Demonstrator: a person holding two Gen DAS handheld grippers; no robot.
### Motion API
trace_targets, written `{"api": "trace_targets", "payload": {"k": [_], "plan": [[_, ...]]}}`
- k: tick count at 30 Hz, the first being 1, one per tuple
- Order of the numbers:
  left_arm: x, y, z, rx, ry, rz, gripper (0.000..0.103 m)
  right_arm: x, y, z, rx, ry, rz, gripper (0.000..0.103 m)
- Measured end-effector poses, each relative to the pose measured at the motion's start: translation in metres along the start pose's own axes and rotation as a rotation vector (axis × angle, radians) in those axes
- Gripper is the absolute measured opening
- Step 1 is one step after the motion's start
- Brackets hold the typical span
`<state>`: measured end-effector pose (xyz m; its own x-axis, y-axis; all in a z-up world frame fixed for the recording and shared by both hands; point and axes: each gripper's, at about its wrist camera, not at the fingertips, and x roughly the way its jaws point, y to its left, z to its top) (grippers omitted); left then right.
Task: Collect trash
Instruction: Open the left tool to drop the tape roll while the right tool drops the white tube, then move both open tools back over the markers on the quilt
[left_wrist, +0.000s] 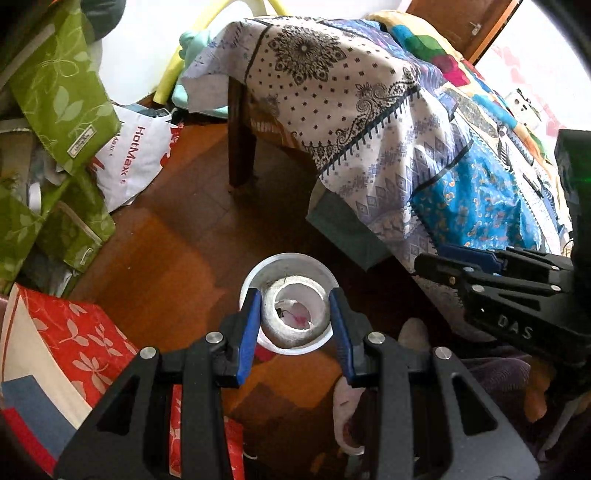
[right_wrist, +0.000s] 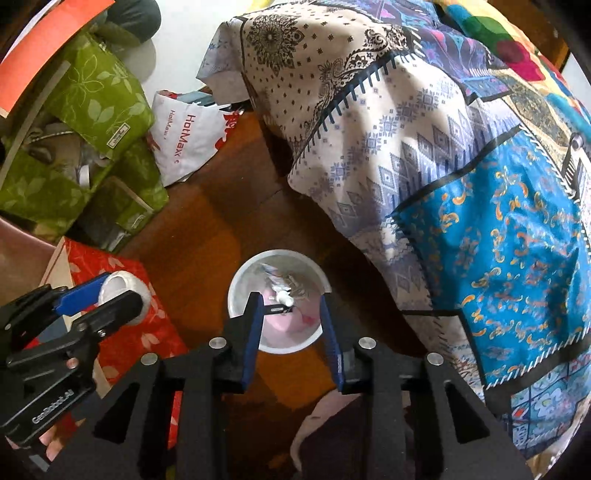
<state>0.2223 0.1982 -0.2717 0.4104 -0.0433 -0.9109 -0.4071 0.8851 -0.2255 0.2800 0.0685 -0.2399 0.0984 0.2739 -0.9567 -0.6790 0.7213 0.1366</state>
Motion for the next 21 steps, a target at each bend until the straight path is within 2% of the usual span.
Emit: {"api": "trace_targets", "payload": {"k": [6, 10, 15, 21], "plan": [[0.014, -0.009, 0.008, -0.014, 0.044, -0.045, 0.038, -0.011, -0.009, -0.002, 0.003, -0.008, 0.011, 0.03], [0.021, -0.015, 0.012, -0.033, 0.08, -0.041, 0.052, -0.026, -0.014, -0.007, -0.003, -0.036, 0.004, 0.03], [0.013, -0.025, 0.011, 0.001, 0.06, -0.005, 0.053, -0.046, -0.018, -0.011, 0.008, -0.086, 0.0, 0.032], [-0.025, -0.044, 0.008, 0.064, -0.029, 0.027, 0.053, -0.08, -0.021, -0.022, 0.002, -0.166, -0.008, 0.035]]}}
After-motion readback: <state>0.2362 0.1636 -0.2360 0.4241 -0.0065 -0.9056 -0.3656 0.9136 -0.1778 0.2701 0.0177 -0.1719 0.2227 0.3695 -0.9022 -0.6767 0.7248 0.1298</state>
